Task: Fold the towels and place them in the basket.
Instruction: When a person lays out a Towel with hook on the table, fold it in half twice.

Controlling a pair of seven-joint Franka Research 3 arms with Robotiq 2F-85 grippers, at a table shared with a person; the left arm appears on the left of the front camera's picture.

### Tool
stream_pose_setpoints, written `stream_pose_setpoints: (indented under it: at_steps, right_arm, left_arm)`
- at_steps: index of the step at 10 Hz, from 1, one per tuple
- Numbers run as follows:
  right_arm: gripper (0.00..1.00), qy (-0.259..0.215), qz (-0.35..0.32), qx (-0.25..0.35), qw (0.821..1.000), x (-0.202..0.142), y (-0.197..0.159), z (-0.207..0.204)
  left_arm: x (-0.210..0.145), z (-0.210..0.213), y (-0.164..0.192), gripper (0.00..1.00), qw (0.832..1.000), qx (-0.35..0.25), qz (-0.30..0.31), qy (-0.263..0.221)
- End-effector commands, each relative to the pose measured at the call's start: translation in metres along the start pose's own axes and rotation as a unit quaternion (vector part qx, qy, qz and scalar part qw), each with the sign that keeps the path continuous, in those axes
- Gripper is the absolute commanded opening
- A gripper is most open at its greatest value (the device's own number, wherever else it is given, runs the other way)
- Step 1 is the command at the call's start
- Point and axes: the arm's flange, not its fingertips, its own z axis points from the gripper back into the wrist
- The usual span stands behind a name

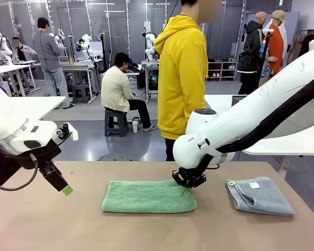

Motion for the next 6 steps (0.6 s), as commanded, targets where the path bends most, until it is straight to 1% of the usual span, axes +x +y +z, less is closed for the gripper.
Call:
stream_pose_setpoints:
  at_steps: [1, 2, 3, 5, 6]
  right_arm:
    - [0.00, -0.030, 0.024, -0.064, 0.997, -0.002, -0.036, 0.024]
    - [0.00, -0.049, 0.034, -0.097, 0.993, -0.003, -0.053, 0.037]
    - [0.00, -0.052, 0.031, -0.097, 0.993, -0.001, -0.068, 0.051]
    - [0.00, -0.056, 0.039, -0.077, 0.995, -0.002, -0.085, 0.082]
    - [0.00, -0.050, 0.050, -0.056, 0.996, -0.008, -0.085, 0.098]
  left_arm:
    - [0.001, -0.001, -0.003, 1.00, 1.000, 0.011, 0.003, 0.004]
    - [0.001, -0.001, -0.003, 1.00, 1.000, 0.011, 0.003, 0.004]
    - [0.001, -0.001, -0.003, 1.00, 1.000, 0.011, 0.003, 0.004]
    - [0.001, -0.001, -0.003, 1.00, 1.000, 0.011, 0.003, 0.004]
    - [0.001, -0.001, -0.003, 1.00, 1.000, 0.011, 0.003, 0.004]
